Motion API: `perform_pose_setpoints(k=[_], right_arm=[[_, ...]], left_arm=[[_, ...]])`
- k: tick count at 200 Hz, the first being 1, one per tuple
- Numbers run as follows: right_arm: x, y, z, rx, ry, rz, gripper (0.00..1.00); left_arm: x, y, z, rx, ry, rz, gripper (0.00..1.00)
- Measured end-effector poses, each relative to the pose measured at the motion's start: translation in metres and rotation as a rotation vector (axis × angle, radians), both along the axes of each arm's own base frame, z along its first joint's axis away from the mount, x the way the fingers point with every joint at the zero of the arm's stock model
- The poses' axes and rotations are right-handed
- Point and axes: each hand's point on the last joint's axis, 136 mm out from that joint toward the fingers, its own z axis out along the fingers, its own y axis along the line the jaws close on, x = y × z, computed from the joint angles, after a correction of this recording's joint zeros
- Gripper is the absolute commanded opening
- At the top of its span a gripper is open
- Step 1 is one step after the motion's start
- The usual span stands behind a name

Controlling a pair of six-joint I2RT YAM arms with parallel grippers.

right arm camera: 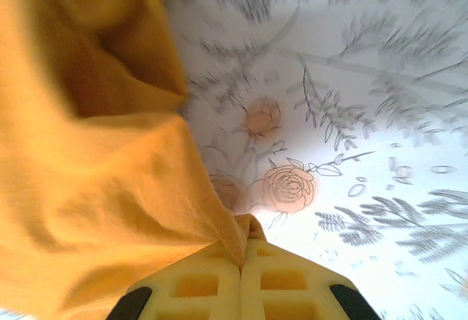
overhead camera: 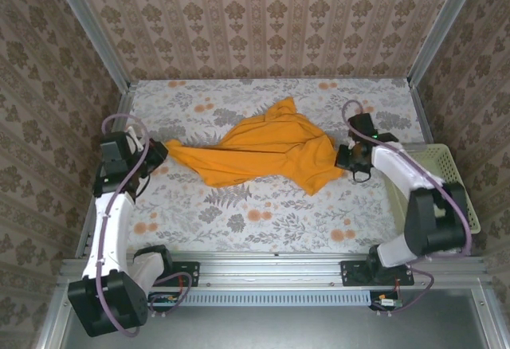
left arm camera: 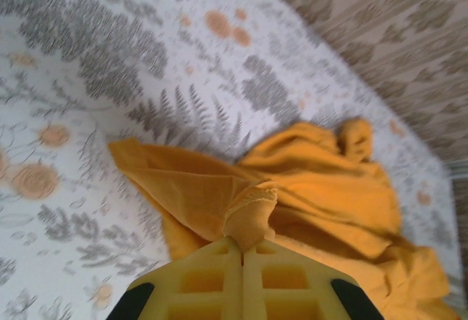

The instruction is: Fold the inside-out t-shirt

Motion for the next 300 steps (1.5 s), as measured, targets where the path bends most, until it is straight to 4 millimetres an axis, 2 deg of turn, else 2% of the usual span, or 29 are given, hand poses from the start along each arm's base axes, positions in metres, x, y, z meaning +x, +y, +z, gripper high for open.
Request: perform_pose_setpoints(k=[6,10,12,13,16,17,23,24,26,30,32,44,59,63,67,75,90,109,118,131,144,161,183,202,226,259,279,300], right_arm=[[0.002,-0.002,0.021,0.001,-0.052,-0.008,0.0],[0.005,-0.005,0.043,0.003,-0.105,-0.016,0.0],[0.006,-0.007,0.06,0.004,-0.146,-0.023,0.0],[0.006,-0.007,0.06,0.004,-0.146,-0.023,0.0],[0.008,-0.01,0.081,0.006,-0.196,-0.032,0.0],[0.008,-0.01,0.081,0.006,-0.196,-0.032,0.0],[0.01,-0.015,0.121,0.009,-0.295,-0.052,0.0],[0.01,-0.015,0.121,0.009,-0.295,-0.052,0.0],[0.01,-0.018,0.139,0.01,-0.339,-0.061,0.0],[0.009,-0.021,0.156,0.01,-0.378,-0.071,0.0],[0.007,-0.024,0.172,0.01,-0.415,-0.079,0.0],[-0.005,-0.036,0.236,0.004,-0.556,-0.117,0.0],[-0.027,-0.048,0.302,-0.006,-0.71,-0.157,0.0],[-0.031,-0.05,0.31,-0.009,-0.729,-0.163,0.0],[-0.04,-0.052,0.328,-0.012,-0.774,-0.172,0.0],[-0.053,-0.053,0.345,-0.015,-0.813,-0.179,0.0],[-0.072,-0.053,0.359,-0.014,-0.851,-0.182,0.0],[-0.08,-0.053,0.351,-0.015,-0.828,-0.182,0.0],[-0.076,-0.053,0.339,-0.016,-0.796,-0.18,0.0],[-0.064,-0.052,0.311,-0.014,-0.72,-0.172,0.0],[-0.05,-0.049,0.277,-0.009,-0.625,-0.16,0.0],[-0.027,-0.046,0.23,0.001,-0.492,-0.146,0.0],[-0.004,-0.044,0.176,0.012,-0.359,-0.139,0.0],[0.01,-0.043,0.149,0.015,-0.299,-0.144,0.0],[0.029,-0.041,0.135,0.029,-0.288,-0.139,0.0],[0.05,-0.041,0.119,0.035,-0.276,-0.135,0.0],[0.058,-0.04,0.109,0.039,-0.256,-0.132,0.0],[0.061,-0.039,0.103,0.045,-0.246,-0.128,0.0]], left_arm=[[0.001,0.0,0.007,-0.014,-0.018,0.0,0.0],[0.003,0.0,0.014,-0.022,-0.033,-0.001,0.0],[0.003,0.0,0.018,-0.025,-0.04,-0.002,0.0],[0.003,0.0,0.018,-0.025,-0.04,-0.002,0.0],[0.005,-0.001,0.026,-0.031,-0.058,-0.007,0.0],[0.005,-0.001,0.026,-0.031,-0.058,-0.007,0.0],[0.007,-0.002,0.042,-0.038,-0.094,-0.014,0.0],[0.008,-0.002,0.044,-0.038,-0.099,-0.014,0.0],[0.008,-0.002,0.047,-0.039,-0.107,-0.017,0.0],[0.01,-0.003,0.058,-0.044,-0.132,-0.023,0.0],[0.01,-0.004,0.066,-0.043,-0.15,-0.027,0.0],[0.012,-0.006,0.105,-0.042,-0.247,-0.041,0.0],[0.008,-0.009,0.152,-0.031,-0.377,-0.061,0.0],[0.006,-0.01,0.163,-0.028,-0.407,-0.064,0.0],[0.002,-0.012,0.175,-0.023,-0.444,-0.07,0.0],[-0.003,-0.013,0.191,-0.017,-0.493,-0.076,0.0],[-0.01,-0.015,0.208,-0.009,-0.553,-0.085,0.0],[-0.005,-0.016,0.206,-0.013,-0.548,-0.094,0.0],[0.004,-0.015,0.195,-0.023,-0.514,-0.1,0.0],[0.029,-0.013,0.166,-0.048,-0.42,-0.105,0.0],[0.056,-0.012,0.124,-0.074,-0.291,-0.113,0.0],[0.09,-0.014,0.047,-0.106,-0.066,-0.124,0.0],[0.105,-0.024,-0.045,-0.124,0.191,-0.139,0.04],[0.112,-0.035,-0.094,-0.116,0.321,-0.157,0.09],[0.133,-0.043,-0.116,-0.082,0.363,-0.177,0.16],[0.17,-0.034,-0.123,-0.012,0.337,-0.161,0.42],[0.174,-0.028,-0.128,0.031,0.334,-0.151,0.5],[0.166,-0.026,-0.131,0.061,0.333,-0.157,0.51]])
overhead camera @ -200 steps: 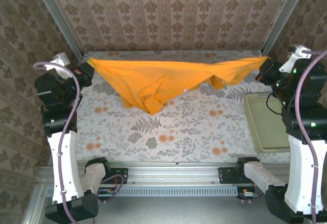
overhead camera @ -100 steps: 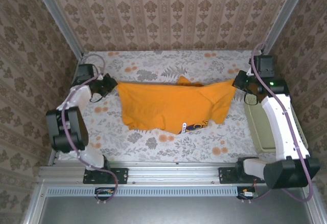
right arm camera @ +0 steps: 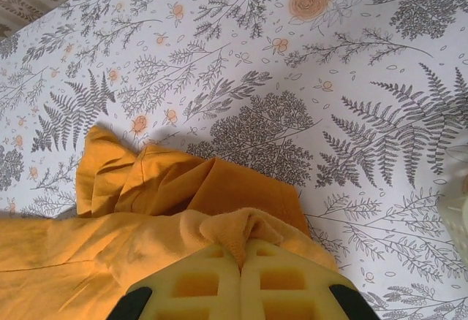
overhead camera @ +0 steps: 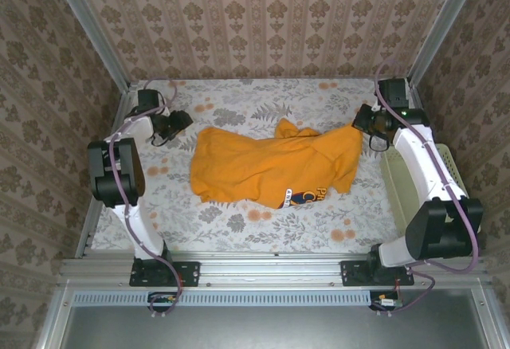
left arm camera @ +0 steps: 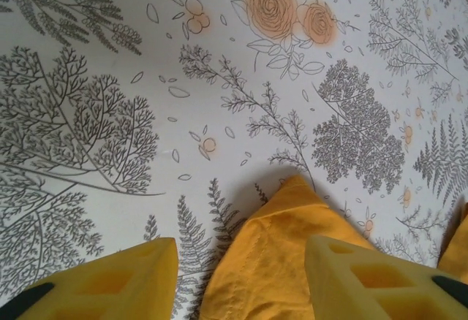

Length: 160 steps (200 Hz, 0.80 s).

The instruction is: Fold the inside-out t-shirt

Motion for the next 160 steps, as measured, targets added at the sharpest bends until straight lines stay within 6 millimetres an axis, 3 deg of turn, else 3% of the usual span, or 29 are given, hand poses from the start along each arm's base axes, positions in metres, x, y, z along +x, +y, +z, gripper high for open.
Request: perform_pose_setpoints(k=[27,62,117,160], right_arm=[[0.003,0.001,0.002,0.003,-0.016,0.003,0.0],[0.003,0.001,0.003,0.007,-0.018,0.006,0.0],[0.004,0.001,0.003,0.007,-0.019,0.006,0.0],[0.004,0.001,0.003,0.007,-0.019,0.006,0.0]], left_arm=[[-0.023,-0.007,-0.01,0.037,0.027,-0.037,0.5],[-0.04,-0.032,-0.023,0.099,0.068,-0.11,0.51],[-0.047,-0.037,-0.055,0.141,0.151,-0.132,0.52],[-0.048,-0.043,-0.055,0.181,0.157,-0.153,0.41]])
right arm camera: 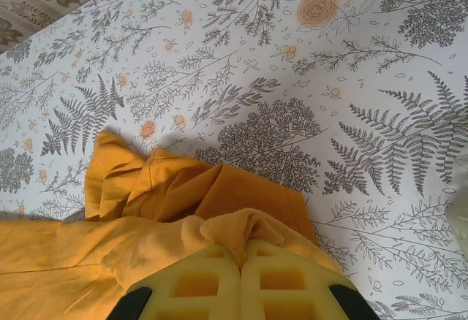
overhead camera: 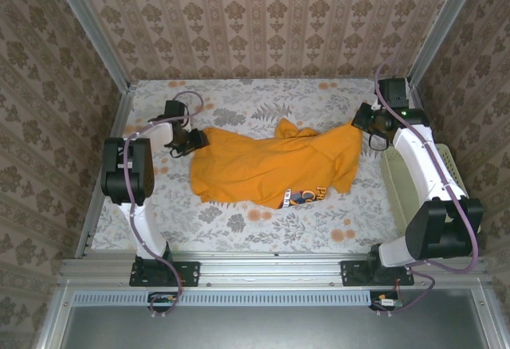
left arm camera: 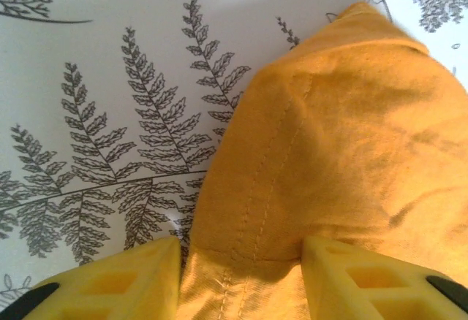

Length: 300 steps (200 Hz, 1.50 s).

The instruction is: Fold the inside-out t-shirt

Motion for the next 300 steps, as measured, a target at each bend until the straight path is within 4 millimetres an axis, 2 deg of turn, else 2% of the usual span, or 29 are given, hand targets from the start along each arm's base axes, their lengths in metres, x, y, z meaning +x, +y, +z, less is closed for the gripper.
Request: perform_pose_setpoints(k=[38,80,92,104,121,139,142,160,178,207,221,244,264,282,300], right_arm=[[0.0,0.0,0.0,-0.001,0.0,0.0,0.0],[-0.004,-0.002,0.002,-0.008,0.004,-0.008,0.0],[-0.007,-0.004,0.004,-0.012,0.004,-0.013,0.0],[-0.012,-0.005,0.012,-0.017,-0.003,-0.018,0.0],[-0.017,-0.006,0.032,-0.022,-0.037,-0.023,0.0],[-0.023,-0.007,0.06,-0.026,-0.097,-0.026,0.0],[-0.024,-0.006,0.067,-0.026,-0.111,-0.026,0.0],[-0.036,-0.008,0.1,-0.033,-0.18,-0.033,0.0],[-0.051,-0.01,0.132,-0.044,-0.248,-0.045,0.0],[-0.081,-0.014,0.184,-0.059,-0.358,-0.068,0.0],[-0.1,-0.016,0.216,-0.066,-0.434,-0.08,0.0],[-0.144,-0.016,0.272,-0.07,-0.594,-0.091,0.0],[-0.199,-0.017,0.326,-0.08,-0.771,-0.109,0.0],[-0.249,-0.018,0.366,-0.093,-0.921,-0.127,0.0],[-0.298,-0.02,0.401,-0.117,-1.068,-0.152,0.0]], left_arm=[[0.001,0.005,-0.003,0.024,0.02,0.008,0.24],[0.0,0.004,-0.002,0.028,0.02,0.009,0.1],[0.0,0.003,0.004,0.027,0.01,0.007,0.07],[-0.002,0.004,0.02,0.025,-0.018,0.008,0.04],[-0.005,0.005,0.059,0.023,-0.096,0.013,0.0],[-0.007,0.008,0.118,0.016,-0.23,0.021,0.0],[-0.009,0.008,0.132,0.013,-0.266,0.023,0.0],[-0.021,0.012,0.189,0.004,-0.4,0.032,0.0],[-0.041,0.016,0.239,-0.005,-0.52,0.041,0.0],[-0.08,0.023,0.293,-0.013,-0.648,0.056,0.0],[-0.106,0.028,0.323,-0.016,-0.723,0.065,0.0],[-0.151,0.037,0.382,-0.031,-0.888,0.085,0.0],[-0.199,0.044,0.433,-0.053,-1.056,0.098,0.0],[-0.243,0.05,0.471,-0.075,-1.2,0.109,0.0],[-0.279,0.056,0.497,-0.091,-1.32,0.123,0.0]])
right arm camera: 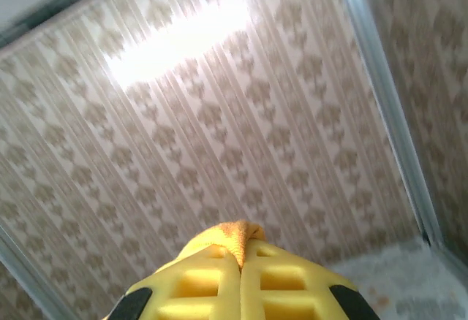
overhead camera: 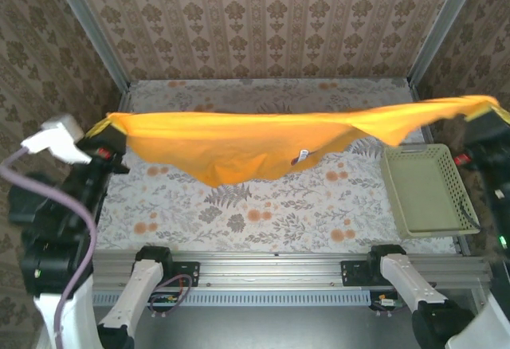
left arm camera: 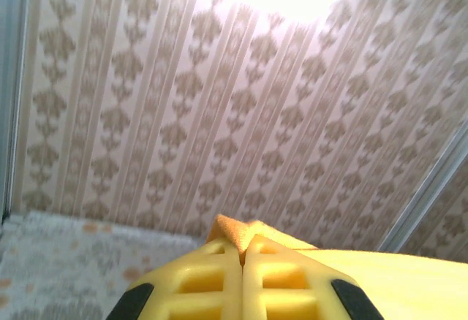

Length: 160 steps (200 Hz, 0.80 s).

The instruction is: Fold the inside-out t-shirt

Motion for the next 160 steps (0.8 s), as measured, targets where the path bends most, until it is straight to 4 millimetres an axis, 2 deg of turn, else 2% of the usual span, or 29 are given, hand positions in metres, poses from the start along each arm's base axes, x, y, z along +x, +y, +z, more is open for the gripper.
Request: perform_pose_setpoints(k=[12,25,38,50,71,95,101,103,129,142,160], right_arm=[[-0.022,-0.001,0.016,-0.014,-0.067,-0.016,0.0],[-0.034,-0.002,0.025,-0.022,-0.104,-0.027,0.0],[-0.033,-0.003,0.028,-0.029,-0.103,-0.029,0.0],[-0.018,-0.003,0.024,-0.032,-0.07,-0.03,0.0],[0.034,-0.005,0.007,-0.033,0.05,-0.029,0.0],[0.12,-0.008,-0.032,-0.029,0.24,-0.026,0.0],[0.138,-0.009,-0.041,-0.029,0.277,-0.025,0.0],[0.147,-0.009,-0.045,-0.03,0.294,-0.024,0.0],[0.229,-0.01,-0.085,-0.027,0.429,-0.009,0.0],[0.262,-0.008,-0.1,-0.026,0.463,0.011,0.0],[0.297,-0.003,-0.111,-0.023,0.48,0.042,0.0]], left_arm=[[-0.013,0.004,0.009,-0.007,-0.043,0.011,0.0],[-0.017,0.006,0.014,-0.007,-0.059,0.023,0.0],[-0.01,0.006,0.012,0.001,-0.043,0.027,0.0],[0.006,0.004,0.006,0.01,-0.003,0.029,0.0],[0.054,-0.002,-0.012,0.032,0.119,0.03,0.0],[0.127,-0.01,-0.046,0.061,0.299,0.032,0.0],[0.138,-0.01,-0.051,0.065,0.323,0.035,0.0],[0.15,-0.01,-0.059,0.069,0.355,0.039,0.0],[0.223,0.001,-0.112,0.06,0.533,0.069,0.0],[0.251,0.01,-0.136,0.034,0.595,0.075,0.0],[0.28,0.015,-0.149,0.002,0.625,0.053,0.0]])
